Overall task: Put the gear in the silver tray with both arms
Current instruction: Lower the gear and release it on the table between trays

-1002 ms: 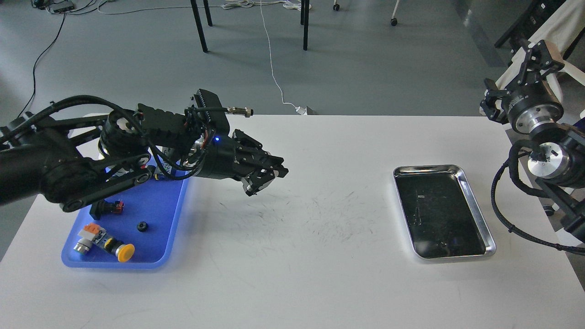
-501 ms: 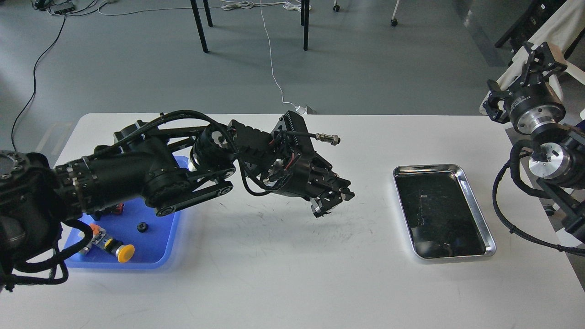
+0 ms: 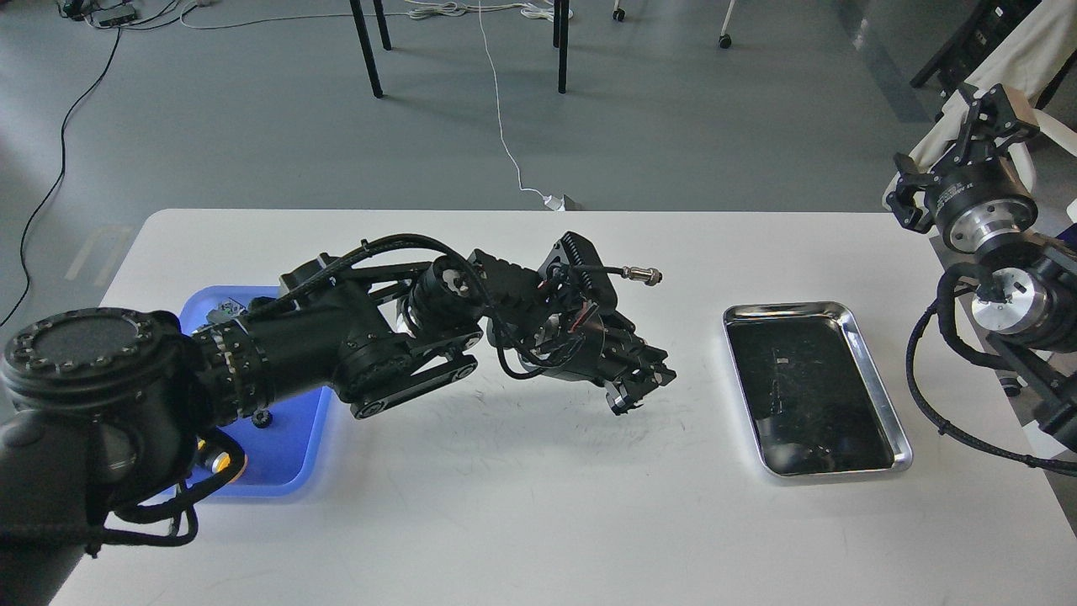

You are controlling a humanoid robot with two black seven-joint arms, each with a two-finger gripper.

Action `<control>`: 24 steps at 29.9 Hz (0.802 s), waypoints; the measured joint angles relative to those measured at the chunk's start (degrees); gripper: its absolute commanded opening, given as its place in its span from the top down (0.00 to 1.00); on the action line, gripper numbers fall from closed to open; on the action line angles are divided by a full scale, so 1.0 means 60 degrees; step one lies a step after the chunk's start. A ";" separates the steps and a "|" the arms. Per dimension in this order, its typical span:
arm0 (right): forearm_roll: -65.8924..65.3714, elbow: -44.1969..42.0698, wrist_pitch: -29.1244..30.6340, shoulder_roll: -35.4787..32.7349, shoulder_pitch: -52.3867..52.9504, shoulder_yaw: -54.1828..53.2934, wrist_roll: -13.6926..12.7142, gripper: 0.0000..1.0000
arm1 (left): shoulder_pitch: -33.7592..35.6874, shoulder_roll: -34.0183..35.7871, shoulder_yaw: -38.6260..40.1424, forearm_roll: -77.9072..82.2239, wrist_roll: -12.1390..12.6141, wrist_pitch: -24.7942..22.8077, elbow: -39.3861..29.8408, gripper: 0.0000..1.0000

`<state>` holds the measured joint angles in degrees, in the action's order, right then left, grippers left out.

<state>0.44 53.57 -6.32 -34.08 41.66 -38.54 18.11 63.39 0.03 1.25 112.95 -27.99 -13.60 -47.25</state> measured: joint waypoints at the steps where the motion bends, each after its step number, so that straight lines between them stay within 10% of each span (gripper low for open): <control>1: 0.0000 0.0002 0.0000 -0.0013 0.0000 0.0003 0.0000 0.01 | -0.0051 -0.0002 0.0000 0.0000 0.0000 0.0000 0.0020 0.89; 24: -0.0013 -0.0004 -0.0016 -0.0019 -0.0001 0.0052 0.0000 0.01 | -0.0573 -0.0006 0.0013 -0.0031 -0.0002 -0.0004 0.0255 0.83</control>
<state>0.36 53.55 -6.42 -34.19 41.66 -38.23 18.11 59.95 0.00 1.32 112.76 -28.00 -13.62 -45.72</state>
